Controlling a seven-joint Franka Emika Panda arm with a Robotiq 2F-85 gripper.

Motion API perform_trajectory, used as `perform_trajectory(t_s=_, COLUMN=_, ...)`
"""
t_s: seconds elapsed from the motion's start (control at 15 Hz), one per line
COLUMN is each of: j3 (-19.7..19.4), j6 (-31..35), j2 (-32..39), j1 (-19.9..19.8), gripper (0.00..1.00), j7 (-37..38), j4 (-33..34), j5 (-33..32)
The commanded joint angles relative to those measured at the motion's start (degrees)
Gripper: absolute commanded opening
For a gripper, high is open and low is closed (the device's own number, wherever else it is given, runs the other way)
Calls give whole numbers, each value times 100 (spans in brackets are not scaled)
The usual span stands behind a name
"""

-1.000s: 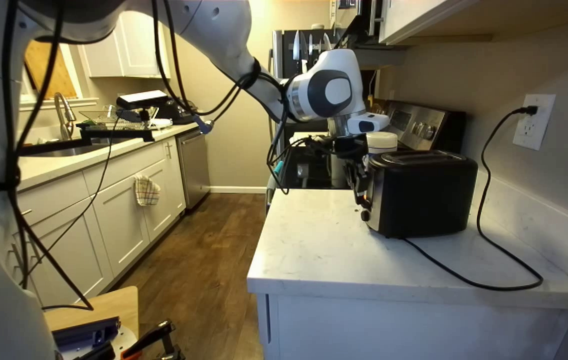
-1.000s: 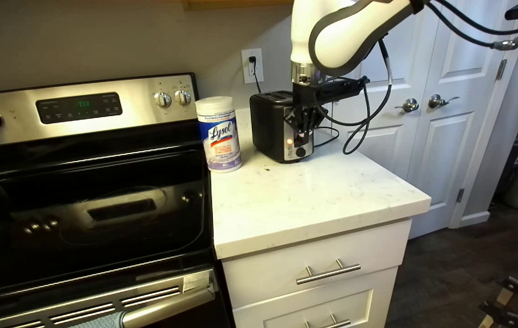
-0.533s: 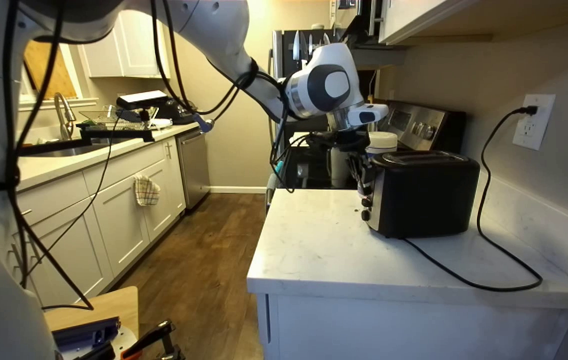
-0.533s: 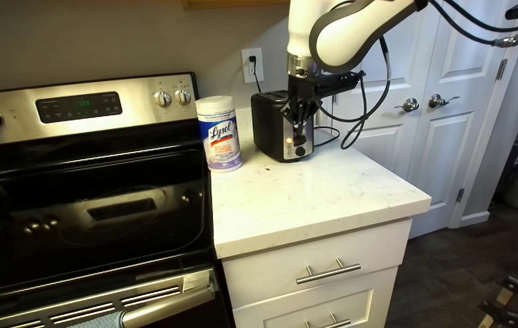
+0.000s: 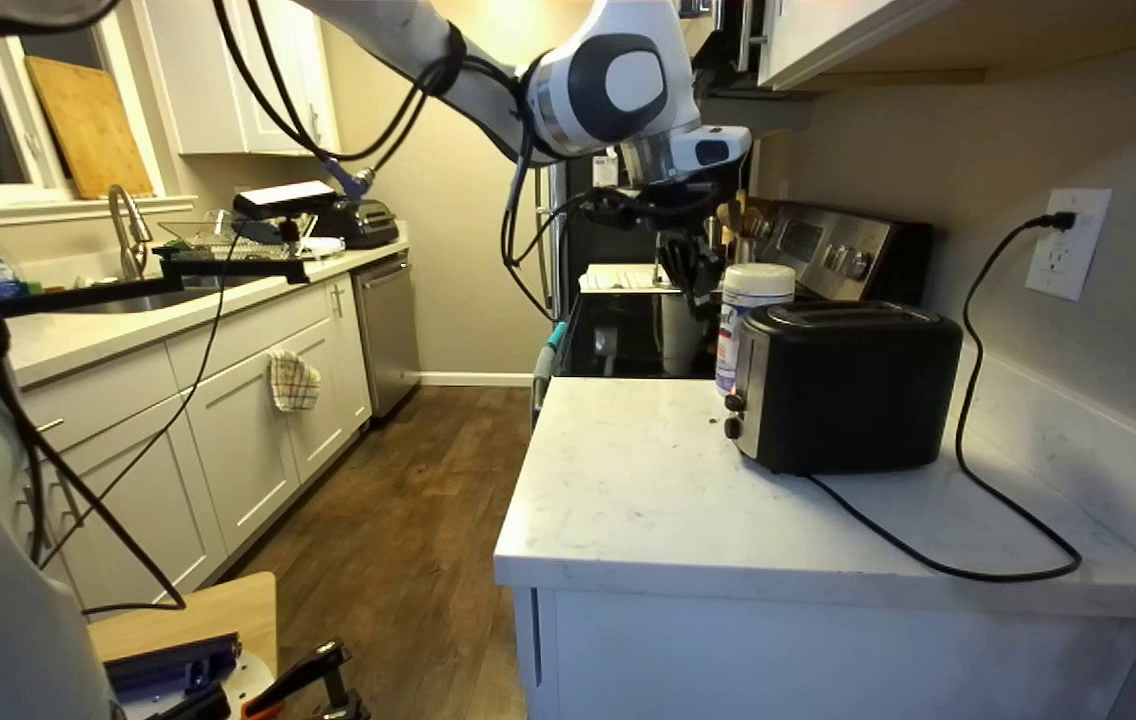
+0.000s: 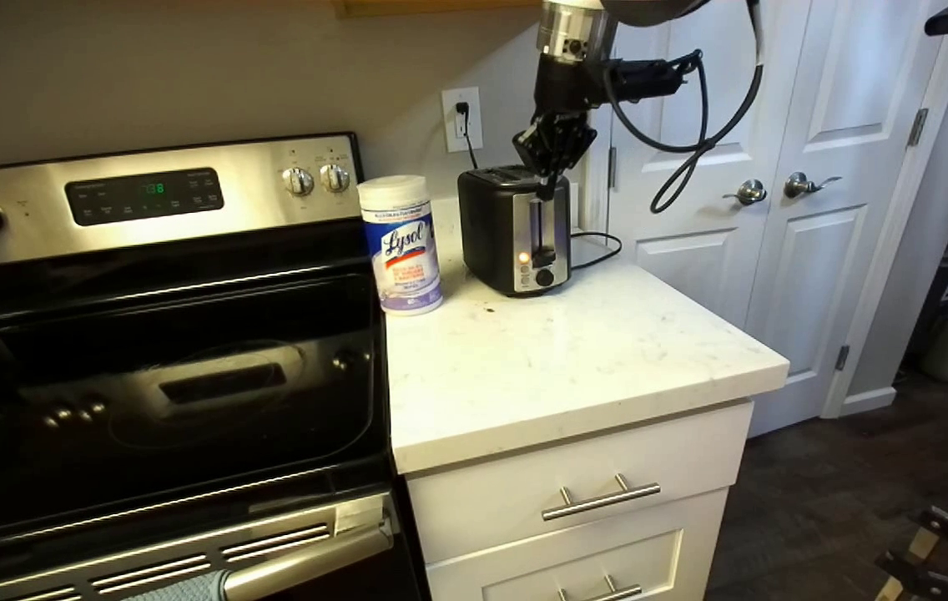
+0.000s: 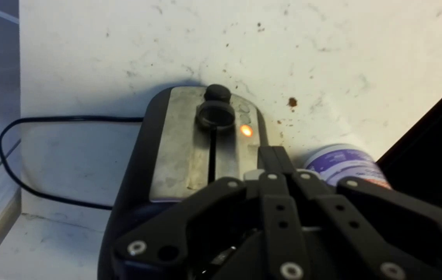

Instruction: Push the lever of the toaster down

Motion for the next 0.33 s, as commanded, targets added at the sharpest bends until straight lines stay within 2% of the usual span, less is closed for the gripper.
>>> perform_trajectory(t_s=0.0, j3=183, j6=-531, j2=-288, j1=-128, gripper=1, j7=-497, j4=-137, j5=444)
perform_trajectory(t_s=0.27, j3=178, j6=-738, j2=-287, j1=-146, gripper=1, j7=-358, j4=-72, j5=358)
